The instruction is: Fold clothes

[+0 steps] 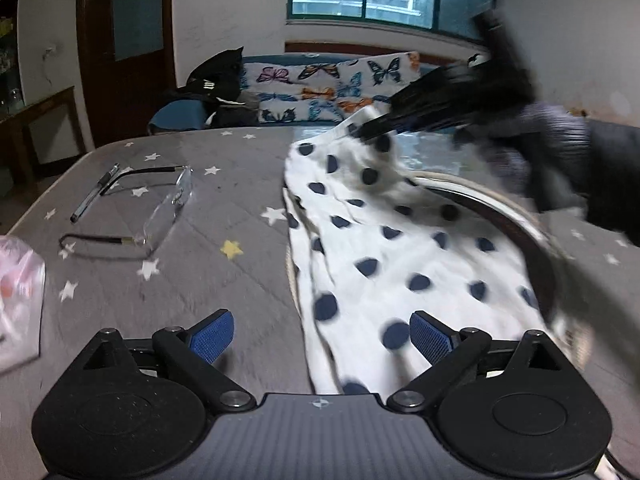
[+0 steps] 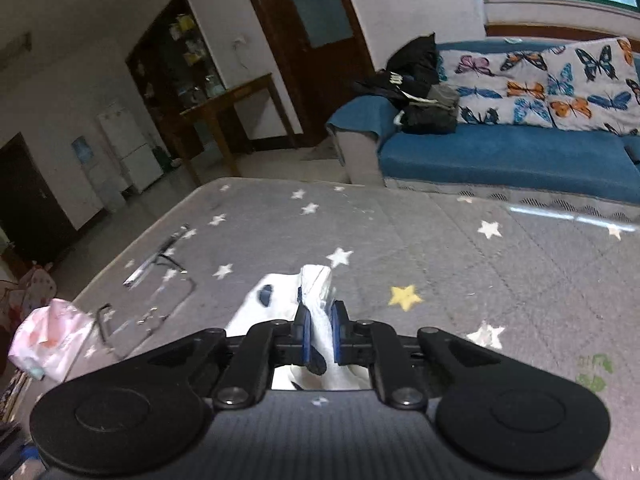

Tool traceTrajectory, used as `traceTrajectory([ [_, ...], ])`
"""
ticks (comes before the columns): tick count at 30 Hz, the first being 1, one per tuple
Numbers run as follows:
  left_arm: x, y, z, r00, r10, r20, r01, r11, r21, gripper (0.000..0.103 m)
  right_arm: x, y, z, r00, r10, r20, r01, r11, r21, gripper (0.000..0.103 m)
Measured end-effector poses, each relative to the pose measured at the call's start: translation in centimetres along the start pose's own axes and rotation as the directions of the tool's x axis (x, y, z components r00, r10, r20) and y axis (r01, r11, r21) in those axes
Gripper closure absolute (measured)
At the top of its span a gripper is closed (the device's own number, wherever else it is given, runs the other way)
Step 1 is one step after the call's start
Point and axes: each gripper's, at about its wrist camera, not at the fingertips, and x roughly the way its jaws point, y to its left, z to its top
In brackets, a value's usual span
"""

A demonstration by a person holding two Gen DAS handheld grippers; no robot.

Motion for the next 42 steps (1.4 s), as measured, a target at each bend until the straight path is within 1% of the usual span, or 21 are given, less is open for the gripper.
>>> traceTrajectory([
  [4, 2.5, 0.7, 0.9, 0.999, 0.028, -0.031, -0.028, 1.0, -0.012, 0.006, -2.5, 1.2, -0.1, 0.999, 0.029, 0.017, -0.029, 0.999, -0.02, 0.094],
  [8, 4.2, 1.1, 1.0, 0.996, 0.063, -0.062, -0.063, 0.998, 0.012, 0.006, -5.3, 2.7, -0.3, 0.997, 0.068, 0.038, -0.067, 0.997, -0.044, 0.094],
  [14, 4.7, 1.7, 1.1, 0.998, 0.044, -0.053, -0.045, 0.999, -0.019, 0.006, -9.3, 5.2, -1.5, 0.992, 0.115, 0.053, -0.11, 0.989, -0.101, 0.094],
  [20, 5.1, 1.2, 1.0, 0.997, 0.067, -0.039, -0.067, 0.998, 0.018, 0.005, -12.6, 7.9, -3.5, 0.986, 0.162, 0.04, -0.154, 0.975, -0.163, 0.094],
  [24, 5.1, 1.2, 1.1, 0.997, 0.065, -0.035, -0.065, 0.998, 0.016, 0.005, -14.5, 9.7, -5.2, 0.98, 0.196, 0.031, -0.185, 0.962, -0.202, 0.094],
  [29, 4.8, 1.2, 0.9, 0.998, 0.059, -0.027, -0.058, 0.998, 0.03, 0.005, -16.5, 11.5, -7.7, 0.972, 0.235, 0.009, -0.228, 0.949, -0.22, 0.094],
  [36, 3.5, 1.7, 0.1, 0.998, 0.063, -0.007, -0.062, 0.997, 0.047, 0.005, -18.6, 13.3, -10.9, 0.954, 0.3, -0.01, -0.294, 0.926, -0.237, 0.094],
  [40, 2.1, 1.7, -0.8, 0.998, 0.068, 0.017, -0.069, 0.993, 0.093, 0.005, -19.9, 14.5, -13.0, 0.945, 0.324, -0.036, -0.32, 0.9, -0.295, 0.094],
  [42, 1.3, 1.6, -1.4, 0.997, 0.07, 0.028, -0.073, 0.99, 0.119, 0.005, -20.3, 15.1, -14.2, 0.946, 0.32, -0.057, -0.32, 0.886, -0.335, 0.094],
])
